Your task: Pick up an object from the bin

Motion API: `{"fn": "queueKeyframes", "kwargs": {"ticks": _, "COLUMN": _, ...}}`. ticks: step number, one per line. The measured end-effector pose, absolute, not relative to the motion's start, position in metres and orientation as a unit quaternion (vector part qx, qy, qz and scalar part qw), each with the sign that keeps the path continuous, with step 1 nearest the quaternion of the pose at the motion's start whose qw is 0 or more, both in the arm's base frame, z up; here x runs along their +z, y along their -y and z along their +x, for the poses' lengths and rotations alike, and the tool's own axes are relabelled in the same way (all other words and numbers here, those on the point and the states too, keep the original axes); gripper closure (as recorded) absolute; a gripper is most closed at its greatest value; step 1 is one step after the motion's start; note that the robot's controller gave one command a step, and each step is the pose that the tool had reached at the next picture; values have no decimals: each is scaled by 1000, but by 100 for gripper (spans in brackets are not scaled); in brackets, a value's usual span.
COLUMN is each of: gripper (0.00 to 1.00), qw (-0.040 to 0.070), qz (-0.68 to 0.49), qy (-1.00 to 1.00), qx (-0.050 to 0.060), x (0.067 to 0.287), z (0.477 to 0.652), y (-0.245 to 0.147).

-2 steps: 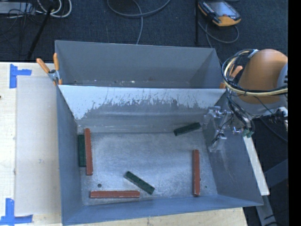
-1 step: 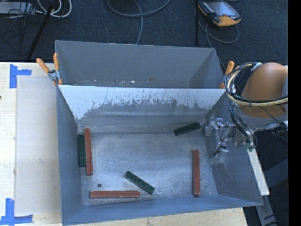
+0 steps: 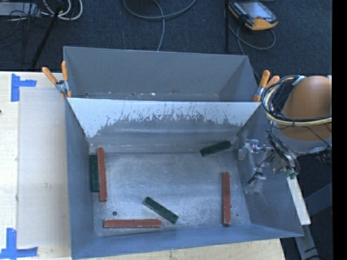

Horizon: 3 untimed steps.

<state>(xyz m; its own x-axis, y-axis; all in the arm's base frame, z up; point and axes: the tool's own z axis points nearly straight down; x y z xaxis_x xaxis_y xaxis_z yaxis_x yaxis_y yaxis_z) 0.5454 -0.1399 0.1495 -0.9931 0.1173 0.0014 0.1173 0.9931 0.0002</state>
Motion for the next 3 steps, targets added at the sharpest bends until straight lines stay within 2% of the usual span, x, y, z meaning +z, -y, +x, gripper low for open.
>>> {"fn": "queueKeyframes", "kwargs": {"ticks": 1, "gripper": 0, "qw": 0, "qz": -74, "qy": 997, "qx": 0, "x": 67, "z": 530, "y": 122}}
{"fn": "queueKeyframes", "kwargs": {"ticks": 2, "gripper": 0, "qw": -1, "qz": 15, "qy": 1000, "qx": 0, "x": 70, "z": 538, "y": 159}}
{"fn": "queueKeyframes", "kwargs": {"ticks": 3, "gripper": 0, "qw": 1, "qz": 128, "qy": 992, "qx": -1, "x": 69, "z": 520, "y": 132}}
